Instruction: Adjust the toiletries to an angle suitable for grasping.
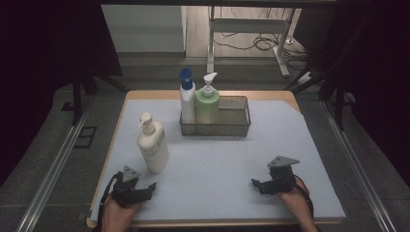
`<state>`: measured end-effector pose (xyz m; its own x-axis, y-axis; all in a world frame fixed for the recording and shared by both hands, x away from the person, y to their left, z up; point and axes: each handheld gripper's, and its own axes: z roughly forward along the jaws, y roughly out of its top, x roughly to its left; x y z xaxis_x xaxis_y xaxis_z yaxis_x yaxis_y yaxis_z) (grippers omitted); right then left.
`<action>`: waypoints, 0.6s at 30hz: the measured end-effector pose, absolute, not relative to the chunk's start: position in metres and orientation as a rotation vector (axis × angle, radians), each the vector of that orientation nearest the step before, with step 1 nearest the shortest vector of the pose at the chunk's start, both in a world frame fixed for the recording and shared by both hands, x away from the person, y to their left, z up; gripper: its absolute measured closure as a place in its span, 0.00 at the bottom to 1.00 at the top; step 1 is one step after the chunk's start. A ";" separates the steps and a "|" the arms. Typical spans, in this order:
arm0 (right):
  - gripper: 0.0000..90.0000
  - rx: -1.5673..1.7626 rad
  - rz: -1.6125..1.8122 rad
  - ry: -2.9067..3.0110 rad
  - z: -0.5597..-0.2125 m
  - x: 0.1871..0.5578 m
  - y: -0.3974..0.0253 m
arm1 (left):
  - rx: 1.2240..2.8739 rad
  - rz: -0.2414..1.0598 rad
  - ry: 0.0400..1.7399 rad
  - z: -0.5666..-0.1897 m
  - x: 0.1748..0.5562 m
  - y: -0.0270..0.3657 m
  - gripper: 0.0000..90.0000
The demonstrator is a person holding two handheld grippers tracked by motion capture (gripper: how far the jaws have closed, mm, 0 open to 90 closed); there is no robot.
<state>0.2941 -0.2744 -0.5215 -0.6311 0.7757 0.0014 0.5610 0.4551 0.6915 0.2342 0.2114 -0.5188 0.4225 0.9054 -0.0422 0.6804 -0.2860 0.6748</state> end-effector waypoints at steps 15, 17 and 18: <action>0.00 1.138 0.964 2.393 -0.522 0.294 -0.274 | 2.025 0.399 1.345 -0.508 0.244 0.224 0.73; 0.00 1.138 0.965 2.393 -0.522 0.294 -0.274 | 2.023 0.408 1.350 -0.505 0.248 0.225 0.82; 0.00 1.138 0.965 2.393 -0.522 0.294 -0.274 | 2.023 0.409 1.350 -0.505 0.250 0.225 0.82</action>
